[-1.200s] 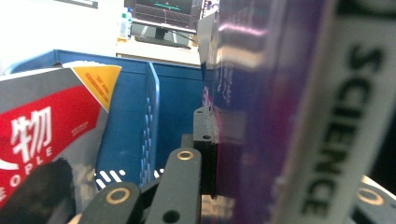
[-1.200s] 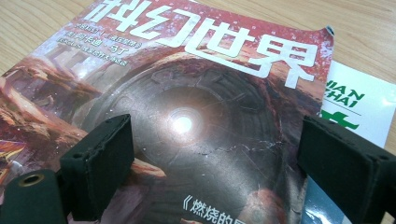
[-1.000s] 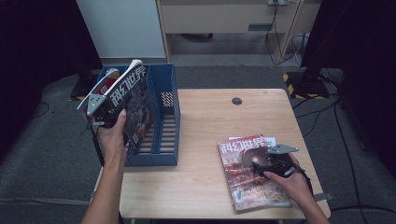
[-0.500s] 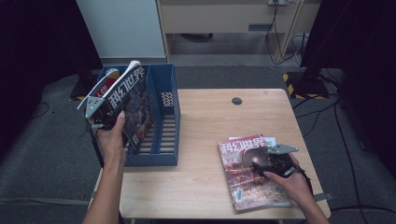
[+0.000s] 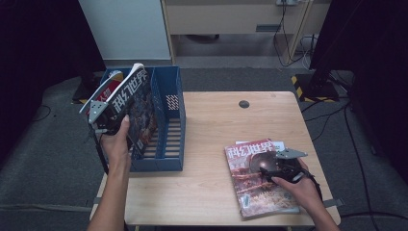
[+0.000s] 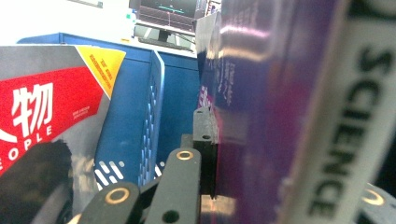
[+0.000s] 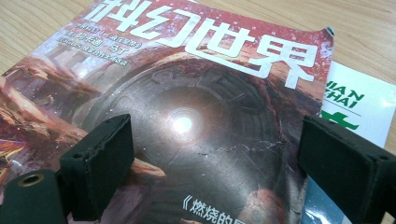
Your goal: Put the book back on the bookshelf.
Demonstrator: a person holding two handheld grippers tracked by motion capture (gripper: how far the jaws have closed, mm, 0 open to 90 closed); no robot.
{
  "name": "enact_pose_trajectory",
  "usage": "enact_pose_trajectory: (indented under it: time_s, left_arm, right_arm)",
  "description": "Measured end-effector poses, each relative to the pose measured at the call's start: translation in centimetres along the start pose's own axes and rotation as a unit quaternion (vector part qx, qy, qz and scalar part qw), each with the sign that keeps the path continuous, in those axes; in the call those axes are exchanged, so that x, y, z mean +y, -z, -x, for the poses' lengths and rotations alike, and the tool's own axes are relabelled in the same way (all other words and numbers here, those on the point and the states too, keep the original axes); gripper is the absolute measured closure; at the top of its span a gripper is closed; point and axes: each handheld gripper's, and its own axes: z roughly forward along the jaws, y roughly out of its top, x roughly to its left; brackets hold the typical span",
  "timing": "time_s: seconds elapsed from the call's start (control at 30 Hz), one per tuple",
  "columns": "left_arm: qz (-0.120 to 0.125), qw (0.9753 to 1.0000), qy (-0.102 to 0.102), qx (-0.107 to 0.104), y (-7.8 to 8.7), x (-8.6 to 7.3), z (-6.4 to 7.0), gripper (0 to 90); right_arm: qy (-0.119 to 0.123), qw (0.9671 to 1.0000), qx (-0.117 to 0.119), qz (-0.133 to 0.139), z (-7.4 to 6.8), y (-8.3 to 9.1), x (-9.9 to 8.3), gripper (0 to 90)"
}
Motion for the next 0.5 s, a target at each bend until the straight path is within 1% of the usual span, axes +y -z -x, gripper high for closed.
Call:
enact_pose_trajectory:
  time_s: [0.17,0.37,0.5]
  left_arm:
    - [-0.002,1.0000,0.001,0.005,-0.5,-0.5,0.1,81.6]
    - [-0.008,0.9999,-0.002,0.008,-0.5,-1.3,0.1,81.6]
    - [-0.010,0.9999,0.003,0.008,-0.5,-2.0,0.0,81.7]
  right_arm:
    - [0.000,1.0000,0.000,0.000,0.0,0.0,0.0,11.1]
    - [0.000,1.0000,0.000,0.000,0.0,0.0,0.0,11.1]
    - [0.000,1.0000,0.000,0.001,0.0,0.0,0.0,11.1]
